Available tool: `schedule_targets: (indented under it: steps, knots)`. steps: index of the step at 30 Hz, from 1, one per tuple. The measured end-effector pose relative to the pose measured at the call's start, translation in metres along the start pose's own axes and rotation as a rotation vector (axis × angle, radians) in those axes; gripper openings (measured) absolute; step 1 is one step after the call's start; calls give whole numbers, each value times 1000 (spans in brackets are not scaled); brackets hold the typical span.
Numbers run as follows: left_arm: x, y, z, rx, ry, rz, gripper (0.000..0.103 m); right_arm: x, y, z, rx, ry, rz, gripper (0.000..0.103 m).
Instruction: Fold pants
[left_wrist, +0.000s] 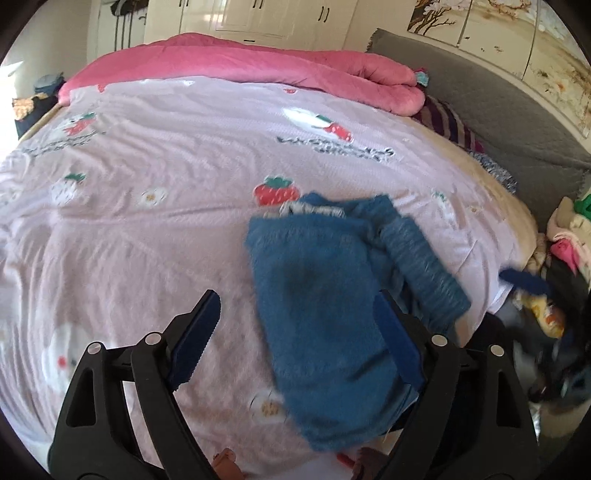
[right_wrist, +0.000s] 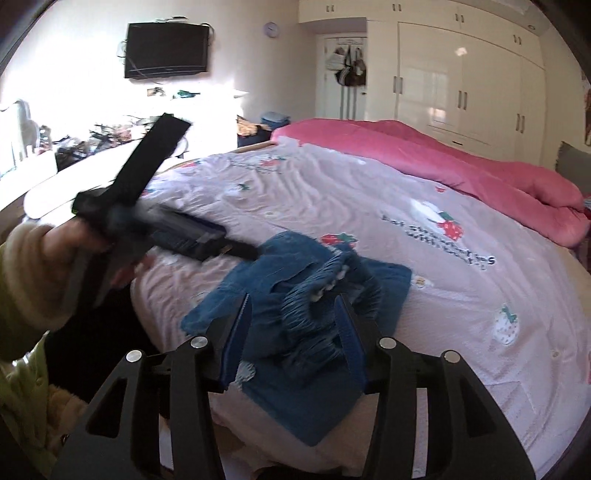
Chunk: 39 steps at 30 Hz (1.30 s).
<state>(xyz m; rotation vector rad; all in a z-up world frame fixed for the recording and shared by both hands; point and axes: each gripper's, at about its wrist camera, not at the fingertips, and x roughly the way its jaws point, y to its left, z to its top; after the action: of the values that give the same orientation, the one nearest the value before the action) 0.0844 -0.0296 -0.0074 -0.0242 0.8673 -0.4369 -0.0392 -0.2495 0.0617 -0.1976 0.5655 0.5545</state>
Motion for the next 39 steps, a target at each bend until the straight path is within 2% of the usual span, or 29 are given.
schedule_targets:
  steps: [2, 5, 7, 10, 13, 17, 22, 24, 26, 30, 35, 39]
  knots:
    - [-3, 0, -8, 0, 0, -1, 78, 9, -3, 5, 19, 36, -4, 30]
    - [-1, -6, -17, 5, 19, -2, 78, 26, -4, 11, 29, 80, 34, 19]
    - [2, -13, -24, 26, 32, 0, 78, 40, -5, 8, 27, 132, 20, 9]
    - [10, -20, -33, 57, 51, 14, 78, 48, -11, -4, 43, 188, -4, 9]
    - [16, -23, -37, 63, 57, 23, 80, 47, -23, -16, 85, 207, -2, 9]
    - [21, -26, -38, 64, 59, 33, 82, 46, -35, -27, 147, 204, 22, 9]
    - [14, -31, -33, 76, 39, 57, 84, 42, -38, -25, 195, 181, 53, 10]
    - [10, -33, -30, 81, 28, 63, 84, 37, -41, -22, 223, 164, 65, 13]
    - [6, -34, -27, 84, 15, 63, 85, 31, -43, -19, 234, 142, 60, 27]
    - [-2, -38, -21, 90, -7, 63, 86, 18, -48, -11, 254, 94, 61, 39]
    - [-8, -40, -16, 95, -29, 67, 89, 12, -55, -3, 274, 68, 44, 61]
    - [-10, -40, -12, 94, -36, 73, 90, 12, -61, -1, 287, 65, 22, 69]
